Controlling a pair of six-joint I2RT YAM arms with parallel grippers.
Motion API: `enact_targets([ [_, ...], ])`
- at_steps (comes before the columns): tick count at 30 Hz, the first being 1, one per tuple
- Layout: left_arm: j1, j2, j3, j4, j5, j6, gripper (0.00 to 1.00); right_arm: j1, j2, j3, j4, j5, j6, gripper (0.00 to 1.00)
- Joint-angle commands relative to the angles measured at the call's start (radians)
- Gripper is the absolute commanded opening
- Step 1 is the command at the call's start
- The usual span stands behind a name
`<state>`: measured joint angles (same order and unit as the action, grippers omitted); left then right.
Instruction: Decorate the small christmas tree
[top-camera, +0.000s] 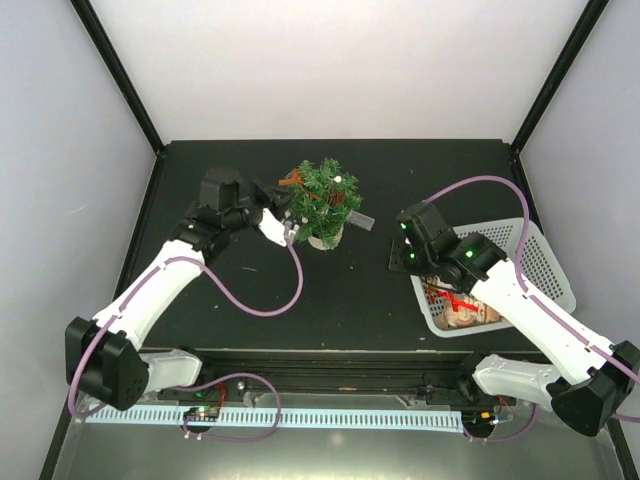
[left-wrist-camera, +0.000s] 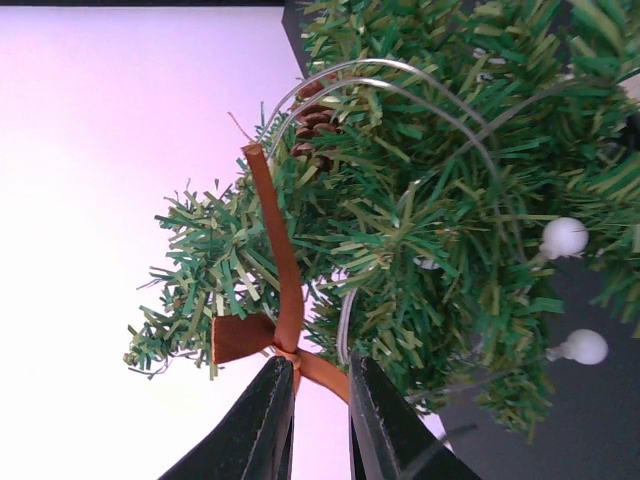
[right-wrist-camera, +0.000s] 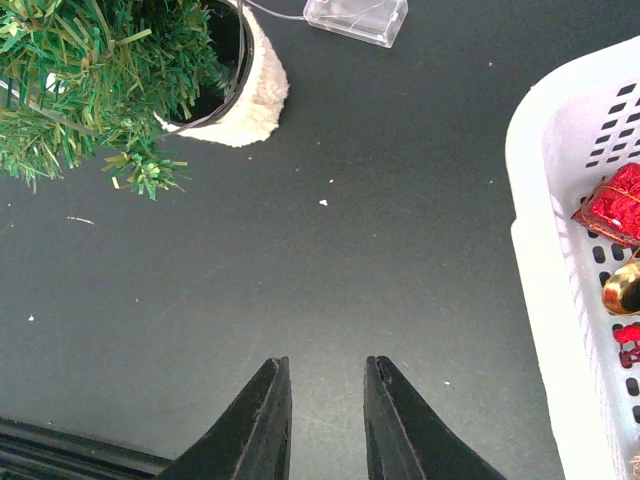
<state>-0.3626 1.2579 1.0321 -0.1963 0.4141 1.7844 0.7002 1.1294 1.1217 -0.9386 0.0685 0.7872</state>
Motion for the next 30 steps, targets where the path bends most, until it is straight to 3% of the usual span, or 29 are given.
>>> enact_targets([
  [1, -0.002, -0.057, -0.031, -0.078, 0.009, -0.009, 0.18, -0.004, 0.000, 0.031, 0.018, -0.002, -0.014, 0.24],
  [3, -0.003, -0.078, -0.048, -0.088, 0.008, -0.053, 0.19, -0.005, -0.005, 0.032, 0.017, -0.005, -0.014, 0.24],
  [5, -0.004, -0.086, -0.012, -0.096, -0.001, -0.207, 0.20, -0.005, -0.009, 0.033, 0.014, -0.001, -0.018, 0.24],
  [9, 0.034, 0.032, 0.274, -0.288, -0.034, -0.643, 0.22, -0.005, -0.014, 0.035, 0.017, 0.004, -0.016, 0.24],
  [12, 0.100, 0.164, 0.502, -0.456, 0.060, -0.907, 0.23, -0.005, -0.007, 0.044, 0.017, -0.001, -0.018, 0.24],
  [15, 0.148, 0.263, 0.651, -0.567, 0.174, -1.079, 0.23, -0.005, 0.005, 0.063, 0.005, -0.004, -0.021, 0.24],
  [20, 0.197, 0.302, 0.680, -0.612, 0.321, -1.179, 0.19, -0.005, 0.006, 0.068, -0.003, -0.003, -0.017, 0.24],
  [24, 0.216, 0.339, 0.692, -0.735, 0.464, -1.112, 0.17, -0.005, -0.001, 0.062, -0.010, -0.004, -0.010, 0.24],
  [30, 0.212, 0.377, 0.694, -0.737, 0.433, -1.108, 0.20, -0.004, -0.001, 0.053, -0.004, -0.013, 0.000, 0.24],
])
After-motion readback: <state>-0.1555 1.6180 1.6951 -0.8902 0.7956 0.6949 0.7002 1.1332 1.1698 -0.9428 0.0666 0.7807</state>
